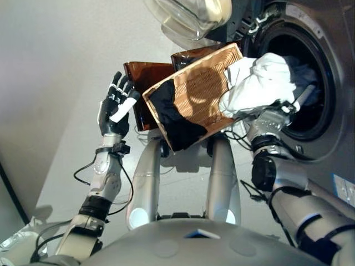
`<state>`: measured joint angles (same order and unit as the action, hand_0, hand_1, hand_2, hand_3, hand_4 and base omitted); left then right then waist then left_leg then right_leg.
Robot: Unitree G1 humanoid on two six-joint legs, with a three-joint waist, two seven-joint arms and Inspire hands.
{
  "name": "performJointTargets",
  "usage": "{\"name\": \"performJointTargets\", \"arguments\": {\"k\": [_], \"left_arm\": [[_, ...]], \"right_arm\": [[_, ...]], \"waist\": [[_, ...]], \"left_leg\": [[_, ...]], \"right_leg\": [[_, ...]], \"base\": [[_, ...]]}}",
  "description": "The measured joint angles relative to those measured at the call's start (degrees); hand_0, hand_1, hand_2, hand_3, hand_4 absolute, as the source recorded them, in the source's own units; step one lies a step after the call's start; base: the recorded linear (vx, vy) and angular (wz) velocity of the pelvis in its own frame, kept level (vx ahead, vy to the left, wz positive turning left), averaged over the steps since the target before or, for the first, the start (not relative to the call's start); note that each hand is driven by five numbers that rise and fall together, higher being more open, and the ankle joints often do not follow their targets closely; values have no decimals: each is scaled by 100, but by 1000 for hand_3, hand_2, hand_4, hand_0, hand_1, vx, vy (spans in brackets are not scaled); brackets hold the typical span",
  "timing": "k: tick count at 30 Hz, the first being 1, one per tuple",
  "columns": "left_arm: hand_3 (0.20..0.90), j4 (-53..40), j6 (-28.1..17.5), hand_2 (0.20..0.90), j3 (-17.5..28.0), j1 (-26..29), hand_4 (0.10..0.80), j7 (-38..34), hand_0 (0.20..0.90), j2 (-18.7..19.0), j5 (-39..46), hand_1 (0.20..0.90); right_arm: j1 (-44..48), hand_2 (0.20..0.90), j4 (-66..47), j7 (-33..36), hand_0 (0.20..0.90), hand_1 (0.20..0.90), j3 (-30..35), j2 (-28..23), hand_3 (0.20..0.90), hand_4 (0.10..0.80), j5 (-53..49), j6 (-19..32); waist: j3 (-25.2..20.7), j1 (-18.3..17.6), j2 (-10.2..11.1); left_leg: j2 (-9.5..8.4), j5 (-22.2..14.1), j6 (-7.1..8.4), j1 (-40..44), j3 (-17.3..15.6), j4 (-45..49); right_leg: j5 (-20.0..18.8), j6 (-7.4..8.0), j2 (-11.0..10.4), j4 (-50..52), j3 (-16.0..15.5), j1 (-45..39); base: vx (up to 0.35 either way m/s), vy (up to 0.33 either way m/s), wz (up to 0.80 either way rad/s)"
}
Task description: Pick up the clothes and place them into the washing machine
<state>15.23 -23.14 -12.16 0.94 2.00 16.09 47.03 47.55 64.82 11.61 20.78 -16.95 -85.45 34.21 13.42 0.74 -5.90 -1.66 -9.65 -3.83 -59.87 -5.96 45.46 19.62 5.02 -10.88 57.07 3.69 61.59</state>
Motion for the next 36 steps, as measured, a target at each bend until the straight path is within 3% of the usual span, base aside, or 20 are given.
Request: {"name": "performJointTargets", "arguments": {"k": [6, 12, 17, 30, 31, 32, 33, 36], "left_arm": [[900, -244, 0, 900, -38, -47, 800, -11, 900, 179, 2, 900], [900, -342, -1, 900, -26, 66, 800, -77, 900, 228, 0, 900], [900, -439, -3, 900, 1, 34, 800, -159, 900, 334, 0, 900], [900, -643, -5, 900, 50, -83, 800, -338, 900, 507, 0, 900], [900, -643, -5, 900, 50, -83, 800, -338, 900, 508, -1, 900], [900, -643, -5, 900, 50, -83, 800, -339, 900, 509, -1, 900], [900, -643, -5, 900, 51, -83, 800, -341, 900, 514, -1, 900], [900, -643, -6, 900, 51, -83, 800, -339, 900, 525, -3, 900]], "right_arm": [[766, 200, 17, 439, 200, 200, -98, -690, 200, 300, 63, 88], [855, 200, 1, 718, 200, 200, 147, -775, 200, 300, 41, 309], [967, 200, 95, 1073, 200, 200, 457, -959, 200, 300, -38, 468], [1143, 200, 142, 1959, 200, 200, 452, -1599, 200, 300, 539, 592], [1154, 540, 142, 1975, 540, 540, 444, -1598, 540, 543, 550, 590], [1154, 820, 150, 1983, 820, 820, 437, -1599, 820, 743, 558, 585], [1155, 900, 192, 1998, 900, 900, 394, -1599, 900, 800, 606, 573], [1168, 900, 470, 2094, 900, 900, 134, -1663, 900, 800, 954, 335]], "waist": [[-18, 52, -23], [-18, 43, -23], [-20, 70, -26], [-28, 43, -38], [-28, 43, -38], [-28, 43, -38], [-28, 36, -38], [-28, 22, -38]], "left_leg": [[-99, 50, -95, -309, -70, -32], [-157, -1, -200, -369, -73, 36], [-229, -21, -235, -399, -82, 41], [-233, -141, -423, -660, -265, 244], [-233, -146, -432, -659, -274, 241], [-232, -147, -435, -659, -280, 241], [-230, -150, -440, -658, -285, 240], [-229, -149, -447, -654, -292, 240]], "right_leg": [[-39, 68, -76, 4, 76, 328], [-105, 210, -79, 15, 174, 340], [-113, 225, -145, 13, 199, 377], [-157, 309, -161, 24, 373, 607], [-166, 324, -162, 5, 376, 606], [-174, 339, -164, -4, 379, 606], [-177, 343, -165, -12, 380, 603], [-214, 409, -164, -35, 382, 592]], "base": [[-20, 43, 6], [8, 8, 6], [4, 27, 4], [-4, 28, -4], [-6, 12, -7], [-14, 10, -6], [-18, 8, -3], [-7, 5, -1]]}}
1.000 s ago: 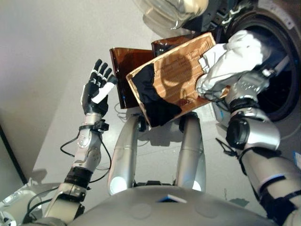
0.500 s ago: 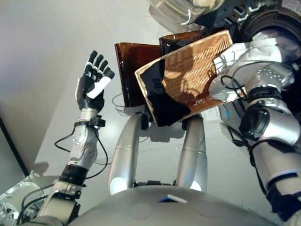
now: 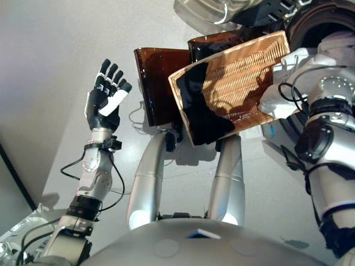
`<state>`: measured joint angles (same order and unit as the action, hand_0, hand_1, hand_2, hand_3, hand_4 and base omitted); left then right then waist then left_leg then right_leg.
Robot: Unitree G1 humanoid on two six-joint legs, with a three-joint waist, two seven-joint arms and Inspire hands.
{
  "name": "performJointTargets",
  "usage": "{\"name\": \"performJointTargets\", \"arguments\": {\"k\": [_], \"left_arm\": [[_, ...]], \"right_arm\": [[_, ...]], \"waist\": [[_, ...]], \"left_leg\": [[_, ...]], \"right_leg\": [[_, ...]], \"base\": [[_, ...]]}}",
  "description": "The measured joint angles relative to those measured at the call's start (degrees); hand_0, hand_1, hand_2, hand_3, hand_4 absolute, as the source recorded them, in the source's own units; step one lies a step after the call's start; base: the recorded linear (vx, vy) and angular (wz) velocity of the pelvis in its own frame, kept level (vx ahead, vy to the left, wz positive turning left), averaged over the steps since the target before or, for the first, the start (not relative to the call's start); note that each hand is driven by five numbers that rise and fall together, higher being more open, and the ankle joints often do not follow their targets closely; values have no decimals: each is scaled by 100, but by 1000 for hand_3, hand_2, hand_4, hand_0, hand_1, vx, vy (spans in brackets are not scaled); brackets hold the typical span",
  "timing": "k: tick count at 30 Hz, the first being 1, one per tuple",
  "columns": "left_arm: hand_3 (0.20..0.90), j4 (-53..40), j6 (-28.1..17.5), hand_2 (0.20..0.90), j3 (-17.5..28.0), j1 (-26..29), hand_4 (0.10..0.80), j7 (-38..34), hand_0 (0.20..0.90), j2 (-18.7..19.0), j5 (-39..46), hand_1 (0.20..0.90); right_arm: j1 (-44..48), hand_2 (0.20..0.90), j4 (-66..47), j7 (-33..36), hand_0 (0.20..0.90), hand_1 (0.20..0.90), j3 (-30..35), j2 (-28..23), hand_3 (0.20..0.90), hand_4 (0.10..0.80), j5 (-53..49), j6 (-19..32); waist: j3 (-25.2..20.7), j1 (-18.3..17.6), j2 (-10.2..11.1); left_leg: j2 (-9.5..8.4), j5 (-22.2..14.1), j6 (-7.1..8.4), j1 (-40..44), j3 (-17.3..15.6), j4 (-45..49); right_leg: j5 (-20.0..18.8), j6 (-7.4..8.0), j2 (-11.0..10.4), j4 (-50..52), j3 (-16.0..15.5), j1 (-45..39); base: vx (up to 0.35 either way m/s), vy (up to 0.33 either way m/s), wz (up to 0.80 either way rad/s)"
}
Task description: Pick up the clothes and place them into the washing machine
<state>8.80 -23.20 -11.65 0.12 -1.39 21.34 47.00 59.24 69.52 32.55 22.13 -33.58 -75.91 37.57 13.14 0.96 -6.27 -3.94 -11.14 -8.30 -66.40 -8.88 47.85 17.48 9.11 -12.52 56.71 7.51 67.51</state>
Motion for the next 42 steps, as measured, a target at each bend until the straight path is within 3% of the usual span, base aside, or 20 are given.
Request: {"name": "performJointTargets", "arguments": {"k": [11, 16, 21, 24, 27, 30, 34, 42], "left_arm": [[900, 0, -66, 900, 0, -100, 800, 121, 900, 217, 0, 900], [900, 14, -93, 900, -9, -124, 800, 153, 900, 218, -5, 900], [900, 25, -112, 900, -3, -183, 800, 142, 900, 215, -42, 900], [900, 44, -114, 900, 46, -277, 800, 130, 900, 197, -53, 900], [900, 62, -113, 900, 233, -395, 800, 102, 900, 131, -112, 900], [900, 59, -114, 900, 272, -362, 800, 95, 900, 68, -134, 900], [900, 66, -114, 900, 336, -374, 800, -13, 900, 15, -176, 900], [900, 98, -114, 900, 449, -387, 800, -120, 900, -95, -255, 900]], "right_arm": [[169, 900, 914, -280, 900, 900, -1360, -393, 900, 800, 1364, -1285], [158, 900, 1022, -250, 900, 900, -2038, -391, 900, 800, 2599, -1769], [-116, 900, 439, -261, 900, 900, -2175, -255, 900, 800, 3217, -1778], [-445, 900, -39, -227, 900, 900, -2131, 188, 900, 800, 3349, -1756], [-1254, 900, -1041, -8, 900, 900, -2032, 986, 900, 800, 3631, -1738], [-1524, 900, -1168, 155, 900, 900, -1953, 1180, 900, 800, 4045, -1744], [-1610, 900, -1100, 707, 900, 900, -1763, 1228, 900, 800, 4600, -1785], [-1637, 900, -1129, 893, 900, 900, -1763, 1236, 900, 800, 5094, -1903]], "waist": [[0, -27, 2], [-8, -36, 11], [-33, -85, 14], [-63, -239, 74], [-204, -367, 259], [-216, -375, 260], [-221, -336, 253], [-238, -310, 250]], "left_leg": [[10, 8, -13, 29, -16, 12], [27, -3, 1, 192, -16, -30], [79, -8, 8, 205, -40, -61], [111, -11, -32, 250, -58, -72], [153, -37, -8, 305, -102, -118], [172, -32, -22, 314, -120, -118], [174, -43, 0, 325, -134, -124], [171, -38, 13, 370, -171, -183]], "right_leg": [[-38, 62, 3, -9, 7, -24], [-34, 57, 19, -96, 6, -201], [-51, 86, 62, -259, -4, -256], [-74, 120, 99, -331, 8, -314], [-75, 115, 144, -378, 47, -323], [-82, 104, 159, -396, 56, -333], [-82, 100, 161, -383, 72, -333], [-85, 93, 161, -391, 106, -332]], "base": [[-3, 4, -1], [-7, 8, -4], [-14, 22, -9], [-17, 15, -9], [-14, 5, -10], [-9, -5, -5], [0, 0, 0], [-3, -4, 0]]}}
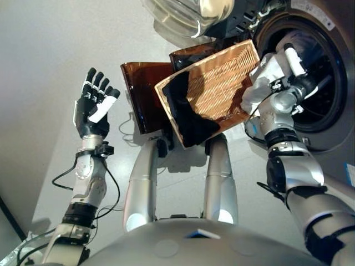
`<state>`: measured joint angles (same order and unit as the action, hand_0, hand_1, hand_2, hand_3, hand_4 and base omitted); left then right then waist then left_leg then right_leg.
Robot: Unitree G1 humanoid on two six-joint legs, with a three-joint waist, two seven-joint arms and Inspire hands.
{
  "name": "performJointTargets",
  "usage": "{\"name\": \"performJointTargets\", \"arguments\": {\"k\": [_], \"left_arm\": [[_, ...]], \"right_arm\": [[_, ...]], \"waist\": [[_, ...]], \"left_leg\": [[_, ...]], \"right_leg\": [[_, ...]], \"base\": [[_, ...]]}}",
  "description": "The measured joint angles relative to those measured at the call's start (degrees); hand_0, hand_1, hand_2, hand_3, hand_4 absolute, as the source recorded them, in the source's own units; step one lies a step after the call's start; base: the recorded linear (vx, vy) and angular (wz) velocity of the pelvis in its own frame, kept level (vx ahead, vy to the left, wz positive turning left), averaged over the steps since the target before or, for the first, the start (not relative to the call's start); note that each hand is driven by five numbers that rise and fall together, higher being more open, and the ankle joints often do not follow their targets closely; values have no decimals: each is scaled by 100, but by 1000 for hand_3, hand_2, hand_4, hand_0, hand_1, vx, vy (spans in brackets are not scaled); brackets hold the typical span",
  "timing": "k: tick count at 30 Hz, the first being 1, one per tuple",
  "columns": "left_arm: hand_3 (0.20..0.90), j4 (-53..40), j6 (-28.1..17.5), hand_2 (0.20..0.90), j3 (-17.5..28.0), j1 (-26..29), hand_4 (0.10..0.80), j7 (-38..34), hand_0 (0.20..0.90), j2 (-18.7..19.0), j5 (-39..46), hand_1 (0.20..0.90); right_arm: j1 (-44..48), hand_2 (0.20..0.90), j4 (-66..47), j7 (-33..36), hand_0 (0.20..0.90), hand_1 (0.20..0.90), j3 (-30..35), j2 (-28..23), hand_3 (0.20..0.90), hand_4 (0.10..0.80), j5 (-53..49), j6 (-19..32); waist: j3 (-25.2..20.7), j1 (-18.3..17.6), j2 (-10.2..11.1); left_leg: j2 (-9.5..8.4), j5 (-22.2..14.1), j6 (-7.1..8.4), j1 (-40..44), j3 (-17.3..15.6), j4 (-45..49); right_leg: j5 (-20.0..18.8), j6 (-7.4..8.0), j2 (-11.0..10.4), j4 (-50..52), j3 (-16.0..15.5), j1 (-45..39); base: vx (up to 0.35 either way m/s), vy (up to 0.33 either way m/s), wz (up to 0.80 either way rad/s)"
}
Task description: Pick up the clothes and place them into the washing machine
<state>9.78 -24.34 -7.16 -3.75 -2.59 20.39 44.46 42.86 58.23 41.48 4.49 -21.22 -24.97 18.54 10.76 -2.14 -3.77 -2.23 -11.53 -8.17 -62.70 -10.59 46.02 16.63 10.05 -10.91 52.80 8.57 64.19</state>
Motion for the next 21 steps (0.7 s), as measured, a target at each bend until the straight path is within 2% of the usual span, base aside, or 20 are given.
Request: {"name": "performJointTargets", "arguments": {"k": [5, 9, 15, 21], "left_arm": [[900, 0, -2, 900, 17, 19, 800, -12, 900, -108, -59, 900], [900, 28, -4, 900, 22, 19, 800, -74, 900, -227, -116, 900], [900, 195, -23, 900, 21, 145, 800, -205, 900, -380, -207, 900], [900, 201, -125, 900, 19, 157, 800, -268, 900, -378, -252, 900]], "right_arm": [[-324, 900, -419, 66, 900, 900, -2, 17, 900, 800, 332, -109], [-860, 900, -1000, 121, 900, 900, 0, 250, 900, 800, 660, -110], [-1152, 900, -664, 529, 900, 900, 9, 656, 900, 800, 1209, -263], [-1098, 900, 54, 587, 900, 900, -62, 687, 900, 800, 1298, -256]], "waist": [[-6, -3, -9], [-18, -13, -14], [-62, -15, -51], [-87, 3, -81]], "left_leg": [[7, 11, -20, 10, -1, -12], [26, 1, -4, 21, -3, -11], [37, -16, 29, 29, -10, -14], [30, -18, 33, 29, -12, -16]], "right_leg": [[0, 0, 6, 1, 0, 2], [4, -7, 29, -2, 0, -1], [28, -53, 35, 2, 0, 0], [30, -56, 28, 1, 1, -6]], "base": [[0, 0, 0], [0, 2, -1], [1, 1, -1], [0, 0, 0]]}}
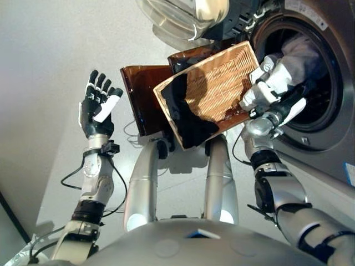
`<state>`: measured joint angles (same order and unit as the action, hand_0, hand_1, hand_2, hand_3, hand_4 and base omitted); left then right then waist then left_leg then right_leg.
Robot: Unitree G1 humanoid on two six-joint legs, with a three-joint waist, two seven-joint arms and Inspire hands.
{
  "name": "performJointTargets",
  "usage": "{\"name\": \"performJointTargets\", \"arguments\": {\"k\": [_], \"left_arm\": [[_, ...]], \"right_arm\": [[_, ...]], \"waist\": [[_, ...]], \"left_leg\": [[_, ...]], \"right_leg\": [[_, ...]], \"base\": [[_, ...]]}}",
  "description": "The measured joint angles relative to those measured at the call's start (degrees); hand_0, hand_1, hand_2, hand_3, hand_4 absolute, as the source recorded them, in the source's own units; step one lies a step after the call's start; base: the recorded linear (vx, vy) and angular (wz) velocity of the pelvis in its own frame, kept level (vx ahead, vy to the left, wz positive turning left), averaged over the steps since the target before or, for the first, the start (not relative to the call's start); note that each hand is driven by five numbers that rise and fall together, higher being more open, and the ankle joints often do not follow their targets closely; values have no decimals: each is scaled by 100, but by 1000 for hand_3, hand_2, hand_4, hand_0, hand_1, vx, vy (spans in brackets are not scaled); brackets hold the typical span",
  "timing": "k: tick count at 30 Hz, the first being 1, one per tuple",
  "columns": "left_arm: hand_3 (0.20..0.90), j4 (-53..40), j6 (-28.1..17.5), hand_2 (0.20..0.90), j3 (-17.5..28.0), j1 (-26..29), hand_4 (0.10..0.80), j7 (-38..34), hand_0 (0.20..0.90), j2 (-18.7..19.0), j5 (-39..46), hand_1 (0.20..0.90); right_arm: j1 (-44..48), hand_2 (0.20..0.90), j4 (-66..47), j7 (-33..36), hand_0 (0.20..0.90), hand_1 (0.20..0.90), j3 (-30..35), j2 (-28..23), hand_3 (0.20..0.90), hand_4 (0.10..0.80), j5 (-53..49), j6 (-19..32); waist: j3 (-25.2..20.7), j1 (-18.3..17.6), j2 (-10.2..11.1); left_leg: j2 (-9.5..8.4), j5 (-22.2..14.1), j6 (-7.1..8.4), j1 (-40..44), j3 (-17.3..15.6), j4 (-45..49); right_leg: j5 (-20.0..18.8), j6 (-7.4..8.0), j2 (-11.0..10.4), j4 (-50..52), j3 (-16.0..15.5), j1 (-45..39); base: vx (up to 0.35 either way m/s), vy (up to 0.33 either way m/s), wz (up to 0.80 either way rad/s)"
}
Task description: Pick up the clothes and place them into the washing machine
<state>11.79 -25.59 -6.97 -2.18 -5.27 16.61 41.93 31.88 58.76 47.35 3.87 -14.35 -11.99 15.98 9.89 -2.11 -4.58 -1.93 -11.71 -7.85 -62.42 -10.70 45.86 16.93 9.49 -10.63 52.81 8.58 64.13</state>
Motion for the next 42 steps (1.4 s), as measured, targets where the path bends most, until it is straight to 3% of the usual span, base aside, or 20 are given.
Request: {"name": "performJointTargets", "arguments": {"k": [7, 14, 15, 16, 17, 26, 36, 42], "left_arm": [[900, 2, -1, 900, -8, 4, 800, 5, 900, 0, 0, 900], [900, -1, -5, 900, -83, -16, 800, 33, 900, 16, 12, 900], [900, -5, -5, 900, -133, -17, 800, 49, 900, 64, 29, 900], [900, -7, -5, 900, -166, -16, 800, 62, 900, 93, 29, 900], [900, -7, -5, 900, -252, -12, 800, 114, 900, 172, 40, 900], [900, -28, -2, 900, -323, -11, 800, 293, 900, 446, 174, 900], [900, -28, -1, 900, -321, 41, 800, 340, 900, 455, 185, 900], [900, -37, 4, 900, -283, 47, 800, 344, 900, 429, 322, 900]], "right_arm": [[327, 900, 407, -134, 900, 900, -120, 46, 900, 800, -441, 33], [1209, 900, 1327, -277, 900, 900, -94, -56, 900, 800, -1258, 66], [1452, 672, 1694, -382, 672, 672, -103, -158, 672, 637, -1472, 75], [1543, 672, 1829, -419, 672, 672, -117, -209, 672, 637, -1578, 73], [1663, 200, 2034, -507, 200, 200, -94, -336, 200, 300, -1802, 71], [1941, 200, 2692, -883, 200, 200, -111, -1163, 200, 300, -2122, -119], [1971, 200, 2386, -1165, 200, 200, -93, -1142, 200, 300, -2535, -74], [1958, 200, 1686, -1579, 200, 200, 889, -649, 200, 300, -4580, 845]], "waist": [[-3, 40, -3], [-3, 181, -5], [-3, 196, -5], [-3, 206, -5], [-3, 252, -5], [1, 445, -11], [14, 431, -14], [35, 320, -23]], "left_leg": [[4, 1, 1, 0, 2, -4], [-2, 4, 4, -8, 6, -10], [-8, 5, 3, -9, 8, -12], [-9, 6, 4, -10, 7, -12], [-14, 8, 4, -11, 14, -16], [-109, 41, 14, -43, 122, -33], [-105, 48, 2, -43, 138, 10], [-83, 26, 38, -94, 143, 7]], "right_leg": [[0, 0, 3, 2, -2, 3], [2, -3, -5, 7, -7, 9], [2, -4, -13, 8, -7, 8], [3, -4, -13, 7, -8, 8], [7, -11, -19, 4, -14, 6], [51, -82, -139, 109, -156, 20], [51, -82, -133, 176, -160, 29], [53, -85, -86, 125, -140, 61]], "base": [[0, 0, 0], [0, 0, 0], [0, 0, 0], [0, 0, 0], [18, -36, 3], [10, -19, 8], [0, -1, 2], [-3, 3, -3]]}}
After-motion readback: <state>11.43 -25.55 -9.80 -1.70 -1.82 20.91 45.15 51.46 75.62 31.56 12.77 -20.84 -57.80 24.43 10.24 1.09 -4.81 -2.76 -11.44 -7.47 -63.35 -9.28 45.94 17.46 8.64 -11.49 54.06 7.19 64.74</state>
